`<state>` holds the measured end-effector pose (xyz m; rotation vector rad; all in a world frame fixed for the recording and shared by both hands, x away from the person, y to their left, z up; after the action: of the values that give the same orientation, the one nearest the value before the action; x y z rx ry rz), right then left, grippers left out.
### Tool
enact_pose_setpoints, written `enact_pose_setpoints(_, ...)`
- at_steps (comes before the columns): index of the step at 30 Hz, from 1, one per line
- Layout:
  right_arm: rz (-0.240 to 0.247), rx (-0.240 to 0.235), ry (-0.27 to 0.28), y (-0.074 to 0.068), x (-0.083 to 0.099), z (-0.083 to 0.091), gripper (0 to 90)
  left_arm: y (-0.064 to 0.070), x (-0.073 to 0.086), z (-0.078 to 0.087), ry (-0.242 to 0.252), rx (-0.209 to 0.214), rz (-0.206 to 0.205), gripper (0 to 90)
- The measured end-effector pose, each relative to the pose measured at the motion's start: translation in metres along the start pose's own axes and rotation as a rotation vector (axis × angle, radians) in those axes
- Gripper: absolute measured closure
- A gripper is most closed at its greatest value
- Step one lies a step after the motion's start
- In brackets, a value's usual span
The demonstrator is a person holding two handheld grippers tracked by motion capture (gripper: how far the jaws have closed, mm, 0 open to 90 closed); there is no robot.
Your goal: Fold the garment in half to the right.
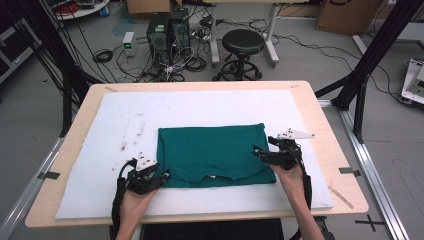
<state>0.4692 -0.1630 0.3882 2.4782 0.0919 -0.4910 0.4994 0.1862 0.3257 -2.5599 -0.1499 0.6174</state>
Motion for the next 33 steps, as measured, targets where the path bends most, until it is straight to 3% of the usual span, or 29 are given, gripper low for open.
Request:
enact_pose_setpoints(4, 0.001, -0.017, -0.005, -0.008, -0.001, -0.003, 26.6, 0.002, 0.0, 0.0, 0.005, 0.023, 0.003, 62.7)
enact_pose_setpoints(10, -0.013, -0.054, -0.017, -0.019, -0.005, -0.01, 27.4, 0.002, 0.0, 0.0, 0.005, 0.028, 0.001, 64.0)
enact_pose_setpoints(14, -0.013, -0.086, -0.022, -0.028, -0.011, -0.017, 28.1, 0.004, 0.0, 0.0, 0.006, 0.051, -0.008, 72.0)
enact_pose_setpoints(21, 0.021, -0.123, -0.04, -0.039, -0.026, -0.031, 28.3, 0.004, 0.0, 0.0, 0.007, 0.071, 0.023, 74.3)
enact_pose_setpoints(24, 0.029, -0.143, -0.051, -0.044, -0.029, -0.038, 28.3, 0.005, 0.0, 0.0, 0.006, 0.085, 0.004, 84.0)
enact_pose_setpoints(28, 0.055, -0.166, -0.072, -0.051, -0.031, -0.049, 28.4, 0.005, 0.0, 0.0, 0.004, 0.095, 0.026, 85.3)
enact_pose_setpoints(33, 0.074, -0.191, -0.105, -0.062, -0.029, -0.066, 28.5, 0.005, 0.0, 0.0, 0.005, 0.096, 0.026, 85.4)
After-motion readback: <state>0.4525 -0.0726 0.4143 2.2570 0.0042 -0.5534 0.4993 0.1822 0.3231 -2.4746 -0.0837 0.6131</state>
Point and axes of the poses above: each handheld gripper's, and its own axes: z roughly backward along the jaws, x roughly out of its underside, y roughly to its right, the point moved 9 cm from there along -z, roughly forward along the jaws, and after that the axes turned 13 degrees about y, right-handed, at the moved point
